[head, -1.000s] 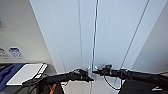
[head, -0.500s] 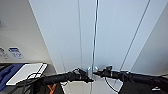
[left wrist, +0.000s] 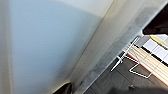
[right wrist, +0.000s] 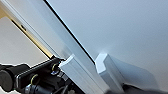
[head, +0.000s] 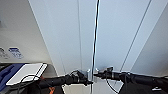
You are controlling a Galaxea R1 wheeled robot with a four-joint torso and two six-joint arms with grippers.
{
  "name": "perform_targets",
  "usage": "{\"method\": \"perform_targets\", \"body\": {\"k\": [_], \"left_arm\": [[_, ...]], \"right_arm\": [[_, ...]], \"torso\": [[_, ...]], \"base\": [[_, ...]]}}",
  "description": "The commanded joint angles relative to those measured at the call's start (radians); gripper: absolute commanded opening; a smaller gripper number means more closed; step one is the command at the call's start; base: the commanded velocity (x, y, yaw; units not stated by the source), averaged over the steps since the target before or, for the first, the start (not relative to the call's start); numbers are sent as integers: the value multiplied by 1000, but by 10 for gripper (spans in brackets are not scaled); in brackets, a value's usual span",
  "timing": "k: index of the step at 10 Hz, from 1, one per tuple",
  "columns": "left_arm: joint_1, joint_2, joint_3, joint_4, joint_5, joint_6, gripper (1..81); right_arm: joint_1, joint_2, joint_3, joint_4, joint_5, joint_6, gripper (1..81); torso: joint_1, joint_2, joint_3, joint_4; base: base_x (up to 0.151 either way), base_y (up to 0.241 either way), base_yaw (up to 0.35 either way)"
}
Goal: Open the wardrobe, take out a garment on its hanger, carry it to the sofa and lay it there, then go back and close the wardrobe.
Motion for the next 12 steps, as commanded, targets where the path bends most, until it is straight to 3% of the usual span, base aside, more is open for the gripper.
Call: {"method": "perform_targets", "body": {"k": [1, 8, 12], "left_arm": [[-95, 29, 149, -33, 12, 5, 811], [-85, -63, 320, -27, -15, 3, 811], [-85, -165, 399, -31, -17, 3, 811]], "right_arm": [[105, 12, 139, 3, -50, 17, 811], [36, -69, 279, -24, -44, 16, 811], [10, -137, 327, -36, -38, 16, 811]], "torso": [[0, 0, 0, 0], [0, 0, 0, 0], [0, 0, 0, 0]], "base": [[0, 0, 0], [0, 0, 0], [0, 0, 0]]}}
